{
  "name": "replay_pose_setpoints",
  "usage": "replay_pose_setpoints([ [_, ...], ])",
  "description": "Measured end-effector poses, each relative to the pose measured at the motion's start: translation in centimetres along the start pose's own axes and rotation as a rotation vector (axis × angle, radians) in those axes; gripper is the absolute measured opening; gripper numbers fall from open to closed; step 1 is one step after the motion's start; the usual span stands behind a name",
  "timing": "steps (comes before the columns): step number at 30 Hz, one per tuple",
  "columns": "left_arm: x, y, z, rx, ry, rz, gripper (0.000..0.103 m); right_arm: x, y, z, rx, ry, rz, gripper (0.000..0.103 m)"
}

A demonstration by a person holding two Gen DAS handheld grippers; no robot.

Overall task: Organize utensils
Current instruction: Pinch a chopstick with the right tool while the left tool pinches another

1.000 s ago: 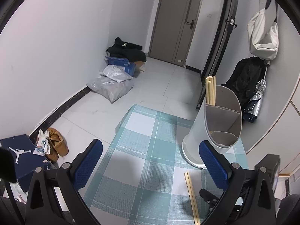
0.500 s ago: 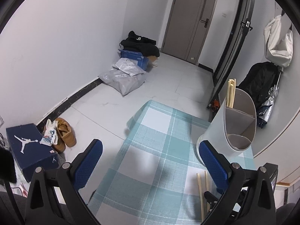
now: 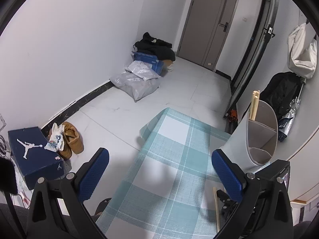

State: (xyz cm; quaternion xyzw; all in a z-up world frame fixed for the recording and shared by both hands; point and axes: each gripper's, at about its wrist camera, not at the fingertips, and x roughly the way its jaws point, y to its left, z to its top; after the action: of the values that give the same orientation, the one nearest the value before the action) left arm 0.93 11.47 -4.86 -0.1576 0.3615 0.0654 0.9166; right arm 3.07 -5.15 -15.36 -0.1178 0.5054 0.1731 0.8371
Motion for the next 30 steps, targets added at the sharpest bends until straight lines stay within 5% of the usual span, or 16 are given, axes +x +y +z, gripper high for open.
replay_pose_setpoints([
  [2, 0.3, 0.2, -0.1, -0.012, 0.014, -0.008, 0.101, -0.1, -0.2, -0.1, 0.001, 0.003, 0.016, 0.007],
  [3, 0.4, 0.2, -0.1, -0.014, 0.021, -0.010, 0.101, -0.4, -0.6, -0.2, 0.016, 0.010, 0.036, 0.005],
  [12, 2.0, -1.4, -1.3, 0.037, 0.088, -0.025, 0.101, -2.7, -4.7, -1.6, 0.214, -0.027, 0.171, 0.004],
  [19, 4.6, -4.7, -3.5, 0.111, 0.260, -0.114, 0.101, -5.6, -9.5, -2.4, 0.410, -0.120, 0.302, 0.004],
  [24, 6.4, -6.8, -5.2, 0.196, 0.349, -0.096, 0.100, -7.2, -12.6, -3.9, 0.531, -0.171, 0.383, 0.004],
  [30, 7.4, -8.2, -6.3, 0.280, 0.391, -0.052, 0.084, -8.5, -13.9, -5.1, 0.568, -0.212, 0.400, 0.004],
])
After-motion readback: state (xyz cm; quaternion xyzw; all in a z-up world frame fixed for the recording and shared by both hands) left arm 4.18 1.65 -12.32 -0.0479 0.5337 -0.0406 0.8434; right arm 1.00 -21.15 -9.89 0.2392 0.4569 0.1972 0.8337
